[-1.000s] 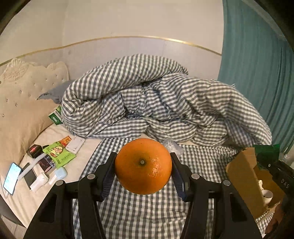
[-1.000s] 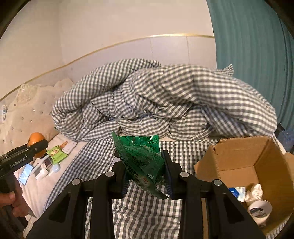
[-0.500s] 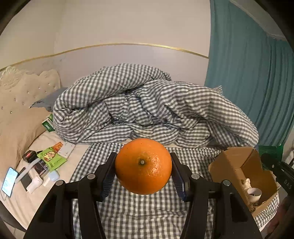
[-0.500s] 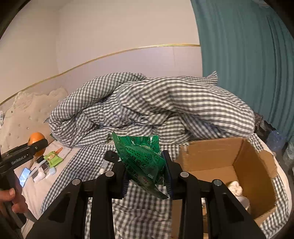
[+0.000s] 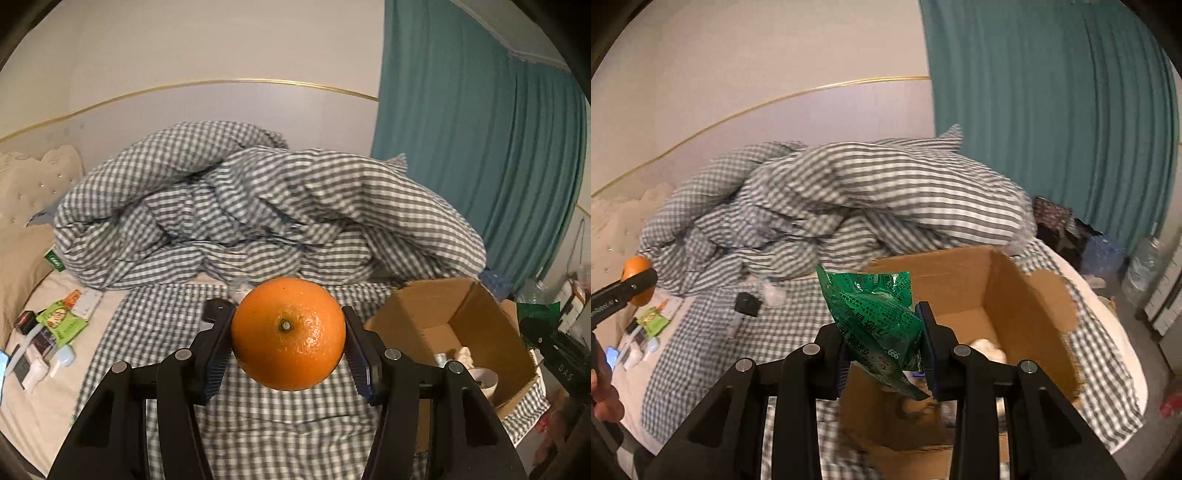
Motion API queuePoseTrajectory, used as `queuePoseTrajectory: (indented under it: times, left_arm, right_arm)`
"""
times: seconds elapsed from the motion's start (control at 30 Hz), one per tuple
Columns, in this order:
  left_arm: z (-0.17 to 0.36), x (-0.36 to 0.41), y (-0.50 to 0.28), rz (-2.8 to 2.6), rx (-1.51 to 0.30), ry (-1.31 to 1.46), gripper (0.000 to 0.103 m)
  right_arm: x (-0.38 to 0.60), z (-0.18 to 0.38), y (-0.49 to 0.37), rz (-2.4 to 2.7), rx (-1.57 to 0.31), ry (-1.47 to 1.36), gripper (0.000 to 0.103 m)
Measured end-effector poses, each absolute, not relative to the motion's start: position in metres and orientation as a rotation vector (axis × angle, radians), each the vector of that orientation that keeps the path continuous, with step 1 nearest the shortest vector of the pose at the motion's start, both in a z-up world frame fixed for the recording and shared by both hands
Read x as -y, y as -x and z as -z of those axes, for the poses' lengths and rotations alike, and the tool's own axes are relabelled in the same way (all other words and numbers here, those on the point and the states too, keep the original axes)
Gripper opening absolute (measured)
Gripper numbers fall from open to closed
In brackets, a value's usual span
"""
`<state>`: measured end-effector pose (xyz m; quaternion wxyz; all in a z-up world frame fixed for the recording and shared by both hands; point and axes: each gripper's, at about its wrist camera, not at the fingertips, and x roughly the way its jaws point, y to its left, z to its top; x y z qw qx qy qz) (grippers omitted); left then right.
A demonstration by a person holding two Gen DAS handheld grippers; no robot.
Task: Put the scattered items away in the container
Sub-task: 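Carry the orange and green packet with both tools over the box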
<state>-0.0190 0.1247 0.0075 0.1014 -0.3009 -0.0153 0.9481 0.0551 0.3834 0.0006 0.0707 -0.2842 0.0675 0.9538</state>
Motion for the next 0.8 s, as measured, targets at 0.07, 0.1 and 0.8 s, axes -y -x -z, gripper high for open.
queuePoseTrajectory:
  times: [0.07, 0.1, 0.8]
  left_arm:
    - [-0.007, -0.139, 0.02, -2.781, 0.038, 0.889, 0.057]
    - [-0.006, -0.146, 0.02, -2.773, 0.033, 0.889, 0.057]
    - [0.016, -0.277, 0.035, -2.619, -0.113, 0.915, 0.057]
  right_arm:
    - [-0.398, 0.001, -0.059, -2.84, -0.205, 0.855, 0.032]
    - [-0.406, 0.002, -0.06, -2.826, -0.208, 0.857, 0.032]
    - [-0.492, 0.048, -0.055, -2.726, -0.306, 0.962, 0.066]
